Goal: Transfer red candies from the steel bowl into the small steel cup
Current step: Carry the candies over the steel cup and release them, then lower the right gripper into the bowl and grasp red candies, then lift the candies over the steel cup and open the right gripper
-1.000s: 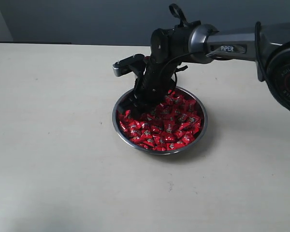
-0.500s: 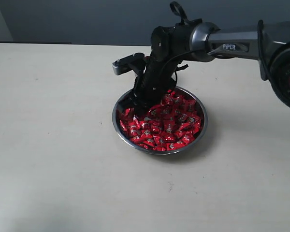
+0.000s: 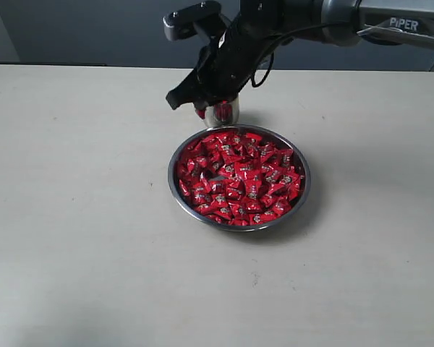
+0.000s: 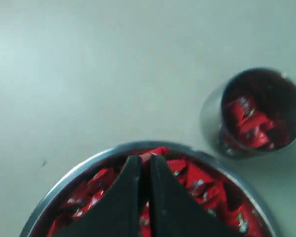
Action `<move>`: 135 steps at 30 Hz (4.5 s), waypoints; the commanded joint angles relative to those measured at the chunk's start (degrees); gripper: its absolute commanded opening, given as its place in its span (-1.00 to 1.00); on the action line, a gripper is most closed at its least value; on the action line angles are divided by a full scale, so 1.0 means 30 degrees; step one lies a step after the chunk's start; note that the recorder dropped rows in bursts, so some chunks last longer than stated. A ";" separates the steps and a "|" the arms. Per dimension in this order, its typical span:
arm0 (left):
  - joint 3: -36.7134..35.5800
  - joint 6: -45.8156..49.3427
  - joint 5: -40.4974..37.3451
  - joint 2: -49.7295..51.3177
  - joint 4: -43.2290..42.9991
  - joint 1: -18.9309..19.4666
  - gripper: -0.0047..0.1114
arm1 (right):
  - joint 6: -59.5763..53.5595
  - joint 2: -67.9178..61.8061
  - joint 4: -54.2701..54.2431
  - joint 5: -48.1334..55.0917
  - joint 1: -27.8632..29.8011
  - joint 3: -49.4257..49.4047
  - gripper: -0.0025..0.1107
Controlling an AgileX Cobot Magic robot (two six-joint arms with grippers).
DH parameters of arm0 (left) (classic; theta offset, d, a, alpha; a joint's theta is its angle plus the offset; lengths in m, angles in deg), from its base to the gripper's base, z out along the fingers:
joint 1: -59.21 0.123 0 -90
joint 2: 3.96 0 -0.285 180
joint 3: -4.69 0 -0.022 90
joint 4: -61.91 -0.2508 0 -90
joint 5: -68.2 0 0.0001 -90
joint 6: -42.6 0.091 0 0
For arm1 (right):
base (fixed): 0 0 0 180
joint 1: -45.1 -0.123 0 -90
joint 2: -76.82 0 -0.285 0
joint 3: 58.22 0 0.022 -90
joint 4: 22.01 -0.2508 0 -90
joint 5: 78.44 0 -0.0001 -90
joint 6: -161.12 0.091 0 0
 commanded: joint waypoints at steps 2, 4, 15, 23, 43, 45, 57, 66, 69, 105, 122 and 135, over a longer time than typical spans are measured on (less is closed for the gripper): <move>0.0159 -0.0021 0.0095 -0.0091 -0.0038 -0.0104 -0.91 | 0.0617 -0.0974 0.0383 -0.2205 0.1240 0.1231 -0.95; 0.0159 -0.0021 0.0095 -0.0091 -0.0038 -0.0104 -0.91 | 0.0813 -0.1532 0.0372 -0.2205 0.1686 0.1890 -0.95; 0.0159 -0.0021 0.0095 -0.0091 -0.0038 -0.0104 -0.91 | 0.1049 -0.4241 -0.0212 -0.2476 0.2558 0.3755 -0.95; 0.0159 -0.0021 0.0095 -0.0091 -0.0038 -0.0104 -0.91 | 0.1008 -0.4467 -0.0470 -0.2529 0.2558 0.3755 -0.95; 0.0159 -0.0021 0.0095 -0.0091 -0.0038 -0.0104 -0.91 | 0.0966 -0.1833 -0.0470 0.1982 0.2482 0.3508 -0.29; 0.0159 -0.0021 0.0095 -0.0091 -0.0038 -0.0104 -0.91 | 0.0966 -0.0985 -0.0053 0.2586 0.2482 0.2250 -0.29; 0.0159 -0.0021 0.0095 -0.0091 -0.0038 -0.0104 -0.91 | -0.0021 0.2102 0.0138 0.1994 0.0928 -0.6977 -0.29; 0.0159 -0.0021 0.0095 -0.0091 -0.0038 -0.0104 -0.91 | 0.1087 0.2036 0.0401 0.1481 0.0790 -0.7606 -0.29; 0.0159 -0.0021 0.0095 -0.0091 -0.0038 -0.0104 -0.91 | 0.1213 0.1743 0.0401 0.1295 0.0790 -0.7606 -0.29; 0.0159 -0.0021 0.0095 -0.0091 -0.0038 -0.0104 -0.91 | 0.1547 0.3677 0.0526 0.0869 0.0790 -0.7606 -0.93; 0.0159 -0.0021 0.0095 -0.0091 -0.0038 -0.0104 -0.91 | 0.1547 0.1693 -0.0121 -0.2326 0.1396 -0.1927 -0.93; 0.0159 -0.0021 0.0095 -0.0091 -0.0038 -0.0104 -0.91 | 0.2339 -0.4685 -0.0942 -0.0580 0.2703 0.4509 -0.93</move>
